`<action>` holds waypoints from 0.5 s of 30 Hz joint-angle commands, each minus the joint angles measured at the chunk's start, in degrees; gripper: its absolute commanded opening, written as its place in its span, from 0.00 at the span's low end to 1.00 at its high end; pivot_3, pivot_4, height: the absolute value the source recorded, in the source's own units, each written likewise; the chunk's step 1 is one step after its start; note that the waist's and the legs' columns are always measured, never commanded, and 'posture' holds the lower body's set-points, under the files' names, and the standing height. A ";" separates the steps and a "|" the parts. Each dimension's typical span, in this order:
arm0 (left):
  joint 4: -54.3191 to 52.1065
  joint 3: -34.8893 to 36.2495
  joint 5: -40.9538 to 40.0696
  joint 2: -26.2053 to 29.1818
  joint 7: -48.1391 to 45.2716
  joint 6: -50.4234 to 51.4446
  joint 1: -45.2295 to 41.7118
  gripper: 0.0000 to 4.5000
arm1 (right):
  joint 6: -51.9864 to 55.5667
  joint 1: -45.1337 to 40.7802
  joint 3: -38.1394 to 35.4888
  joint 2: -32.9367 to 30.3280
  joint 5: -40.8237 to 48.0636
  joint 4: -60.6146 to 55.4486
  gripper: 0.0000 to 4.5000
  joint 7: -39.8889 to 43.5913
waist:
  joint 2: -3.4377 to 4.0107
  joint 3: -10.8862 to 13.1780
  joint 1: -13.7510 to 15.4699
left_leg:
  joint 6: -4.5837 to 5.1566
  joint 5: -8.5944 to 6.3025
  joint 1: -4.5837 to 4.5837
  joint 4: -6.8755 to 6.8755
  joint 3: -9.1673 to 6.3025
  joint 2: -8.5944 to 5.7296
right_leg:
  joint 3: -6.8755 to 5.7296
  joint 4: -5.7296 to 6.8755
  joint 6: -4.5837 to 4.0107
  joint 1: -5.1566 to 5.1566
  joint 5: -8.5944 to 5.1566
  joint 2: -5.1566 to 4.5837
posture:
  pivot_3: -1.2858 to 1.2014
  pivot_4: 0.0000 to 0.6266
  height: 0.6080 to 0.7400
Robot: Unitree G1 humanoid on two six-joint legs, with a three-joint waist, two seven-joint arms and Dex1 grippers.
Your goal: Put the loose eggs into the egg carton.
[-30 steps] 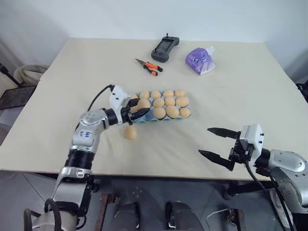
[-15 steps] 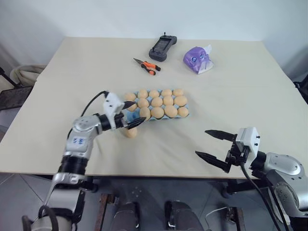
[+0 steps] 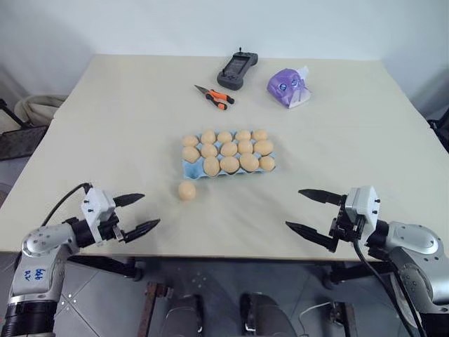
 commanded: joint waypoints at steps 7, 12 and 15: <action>-4.29 -6.04 2.29 -3.46 4.65 0.41 -3.70 0.99 | -1.89 -0.34 -1.30 -0.27 -0.07 0.33 1.00 0.83 | 0.02 -0.01 -0.46 | 0.09 0.06 0.00 -0.14 0.03 0.00 | -0.05 -0.05 -0.03 -0.03 -0.01 -0.01 | 0.52 0.24 1.00; -0.93 -11.09 5.96 -7.61 10.31 3.22 -10.98 0.99 | -1.60 0.16 -1.55 -0.41 -0.21 -0.04 1.00 0.59 | 0.01 -0.01 -0.34 | 0.28 0.17 -0.01 -0.01 0.04 -0.01 | -0.09 0.06 0.03 0.00 0.02 0.03 | 0.52 0.24 1.00; 0.36 -13.65 8.08 -9.27 12.60 5.03 -13.34 0.99 | -1.36 0.90 -1.59 -0.21 -0.25 -0.82 1.00 0.24 | 0.01 -0.02 -0.45 | 0.30 0.18 -0.01 0.05 0.06 -0.02 | -0.08 0.08 0.09 0.03 0.06 0.06 | 0.52 0.24 1.00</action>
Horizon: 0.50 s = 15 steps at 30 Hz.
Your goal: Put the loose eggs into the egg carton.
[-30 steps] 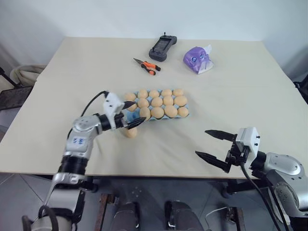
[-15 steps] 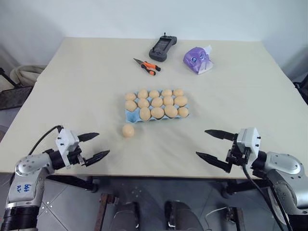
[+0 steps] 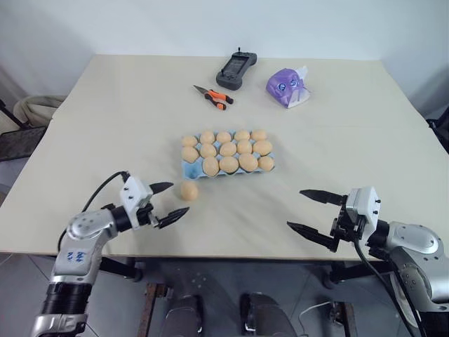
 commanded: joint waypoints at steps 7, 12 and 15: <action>3.41 -5.90 5.03 -6.32 8.25 4.85 -3.93 0.90 | -0.24 1.38 -1.13 0.85 0.51 -3.05 1.00 -2.27 | -0.01 -0.01 -0.02 | -0.01 0.02 0.03 0.07 0.04 0.02 | 0.06 0.11 0.04 0.00 0.02 0.11 | 0.52 0.24 1.00; 1.26 -5.37 4.36 -7.54 9.71 5.92 -3.09 0.56 | -0.23 1.02 -0.76 1.28 0.40 -2.88 1.00 -3.05 | -0.01 -0.01 -0.01 | 0.06 0.09 0.13 0.14 0.03 0.00 | 0.10 0.14 0.12 0.12 0.07 0.09 | 0.52 0.24 1.00; -0.14 -4.53 3.54 -6.57 8.90 5.92 -1.48 0.38 | -0.29 1.12 -0.38 1.52 0.21 -2.82 1.00 -3.26 | -0.01 -0.01 -0.15 | 0.05 0.09 0.19 0.09 0.06 0.00 | 0.15 0.13 0.12 0.14 0.08 0.10 | 0.52 0.24 1.00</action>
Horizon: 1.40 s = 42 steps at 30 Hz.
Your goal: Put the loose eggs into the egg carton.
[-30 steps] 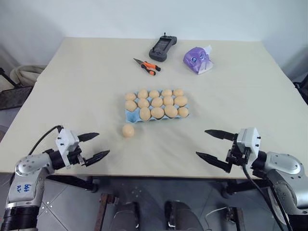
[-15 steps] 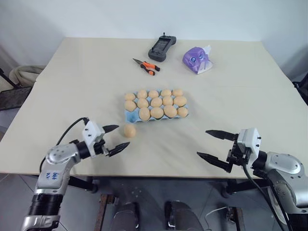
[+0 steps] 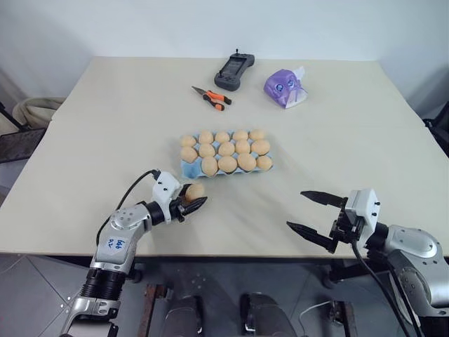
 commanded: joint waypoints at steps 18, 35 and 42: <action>14.21 1.29 0.96 0.72 -3.68 -9.75 -15.96 0.32 | 0.76 1.06 -0.12 1.53 -0.04 -3.68 1.00 -2.55 | -0.01 0.00 1.26 | -0.01 0.06 0.01 -0.07 0.07 -0.02 | 0.02 -0.12 -0.03 0.01 0.08 0.02 | 0.52 0.24 1.00; 5.21 8.55 -5.88 14.59 -17.70 -13.26 -2.99 0.97 | 1.57 2.61 -2.57 -0.89 0.98 -4.17 1.00 -1.33 | -0.03 -0.02 -0.32 | -0.05 0.09 -0.08 -0.14 0.08 0.04 | 0.03 -0.09 -0.06 -0.13 0.09 0.05 | 0.52 0.24 1.00; -0.73 16.36 -8.81 23.57 -22.86 -13.25 10.87 0.97 | -0.28 0.55 -7.11 -5.00 1.11 2.16 1.00 3.44 | -0.02 -0.02 0.05 | -0.32 -0.08 -0.04 -0.14 -0.02 0.06 | -0.05 -0.17 -0.20 -0.07 0.05 -0.12 | 0.52 0.24 1.00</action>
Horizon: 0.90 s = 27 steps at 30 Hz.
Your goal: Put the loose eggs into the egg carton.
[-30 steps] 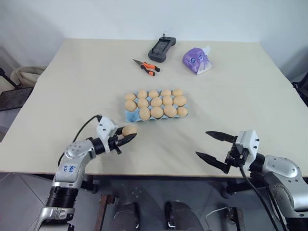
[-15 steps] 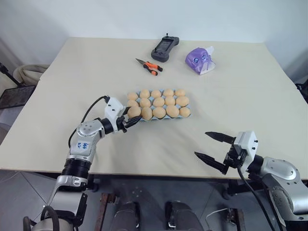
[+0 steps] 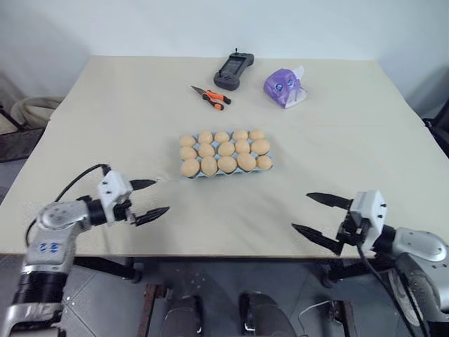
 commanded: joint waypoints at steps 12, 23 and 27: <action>-9.63 4.00 -1.39 -1.81 5.68 0.54 5.99 0.97 | -3.80 -6.94 -2.76 -1.13 -0.84 8.81 1.00 3.06 | 0.01 0.00 -0.17 | 0.20 0.14 -0.02 -0.39 0.05 -0.01 | -0.12 -0.12 -0.20 -0.14 -0.08 -0.07 | 0.52 0.24 1.00; -9.36 3.05 -0.76 -2.91 7.18 0.25 4.69 0.97 | -5.05 -8.35 -2.15 -0.35 -1.42 10.79 1.00 3.07 | 0.01 -0.01 -0.20 | 0.25 0.20 0.01 -0.28 0.09 -0.01 | -0.10 0.02 -0.11 -0.10 -0.04 0.00 | 0.52 0.24 1.00; -9.17 2.95 -0.79 -3.17 7.19 0.34 4.42 0.97 | -4.87 -8.23 -1.85 -0.01 -1.48 10.36 1.00 2.97 | 0.01 -0.01 -0.21 | 0.25 0.20 0.01 -0.29 0.09 -0.01 | -0.09 0.01 -0.11 -0.09 -0.04 -0.01 | 0.52 0.24 1.00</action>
